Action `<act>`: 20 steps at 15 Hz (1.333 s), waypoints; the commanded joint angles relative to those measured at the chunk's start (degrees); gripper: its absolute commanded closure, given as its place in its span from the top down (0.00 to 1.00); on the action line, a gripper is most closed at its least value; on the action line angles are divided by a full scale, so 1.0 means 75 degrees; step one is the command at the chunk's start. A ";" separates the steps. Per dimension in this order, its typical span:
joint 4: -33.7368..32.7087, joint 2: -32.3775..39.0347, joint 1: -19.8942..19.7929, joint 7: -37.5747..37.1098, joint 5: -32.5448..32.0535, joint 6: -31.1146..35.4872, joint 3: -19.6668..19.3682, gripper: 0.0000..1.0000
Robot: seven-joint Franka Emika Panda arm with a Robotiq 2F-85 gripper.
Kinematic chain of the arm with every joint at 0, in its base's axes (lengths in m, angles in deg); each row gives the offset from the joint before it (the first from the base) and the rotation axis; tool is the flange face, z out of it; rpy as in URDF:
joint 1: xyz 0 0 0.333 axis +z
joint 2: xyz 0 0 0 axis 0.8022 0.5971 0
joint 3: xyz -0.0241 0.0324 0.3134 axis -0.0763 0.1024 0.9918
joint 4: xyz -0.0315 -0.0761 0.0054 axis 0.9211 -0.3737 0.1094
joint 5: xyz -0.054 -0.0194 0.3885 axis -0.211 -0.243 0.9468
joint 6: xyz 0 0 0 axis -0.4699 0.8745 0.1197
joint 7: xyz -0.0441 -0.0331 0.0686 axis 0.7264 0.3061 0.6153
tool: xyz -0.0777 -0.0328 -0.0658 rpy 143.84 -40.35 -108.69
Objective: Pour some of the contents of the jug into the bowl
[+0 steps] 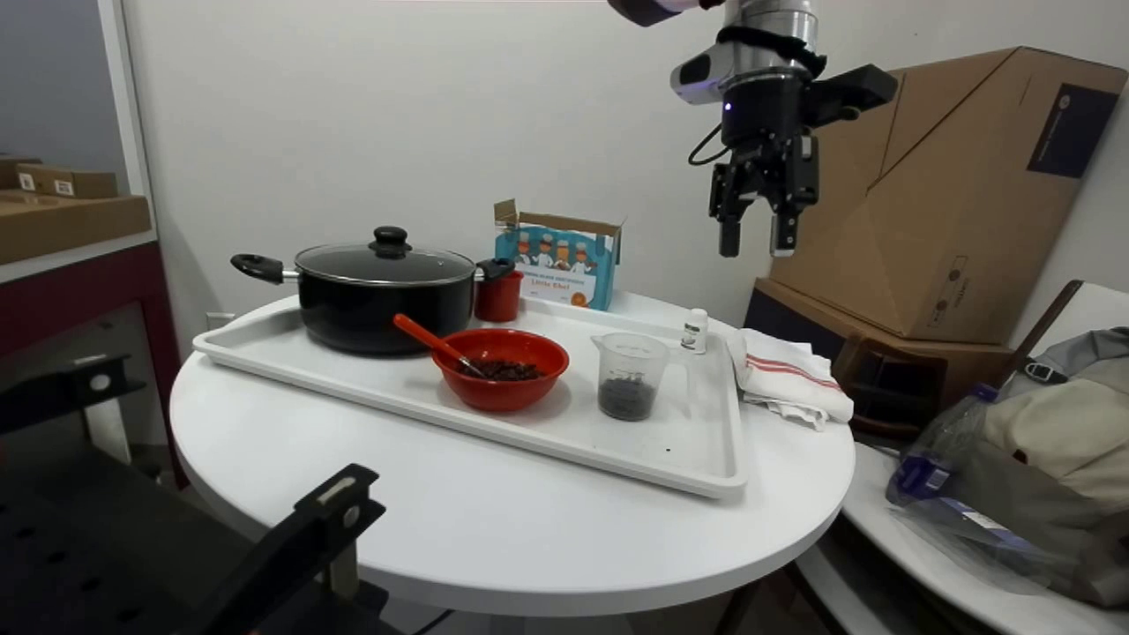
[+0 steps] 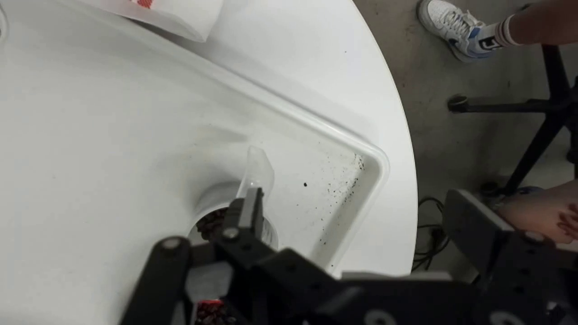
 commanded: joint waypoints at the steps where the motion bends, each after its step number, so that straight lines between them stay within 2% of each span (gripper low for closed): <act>1: -0.0048 0.0059 0.0007 -0.0046 -0.0102 -0.0019 0.0032 1.00; 5: -0.0108 0.0130 0.0053 -0.0068 -0.0153 -0.0020 0.0032 1.00; 6: 0.0547 -0.0181 -0.0070 -0.0005 -0.0085 0.0511 0.0069 1.00; 11: 0.1802 -0.0159 -0.0246 -0.0752 0.0082 0.2203 -0.0016 1.00; 16: 0.2328 -0.0044 -0.0265 -0.1146 -0.0120 0.3475 -0.0098 1.00; 20: 0.2239 0.0126 -0.0293 -0.1252 -0.0153 0.3952 -0.0117 1.00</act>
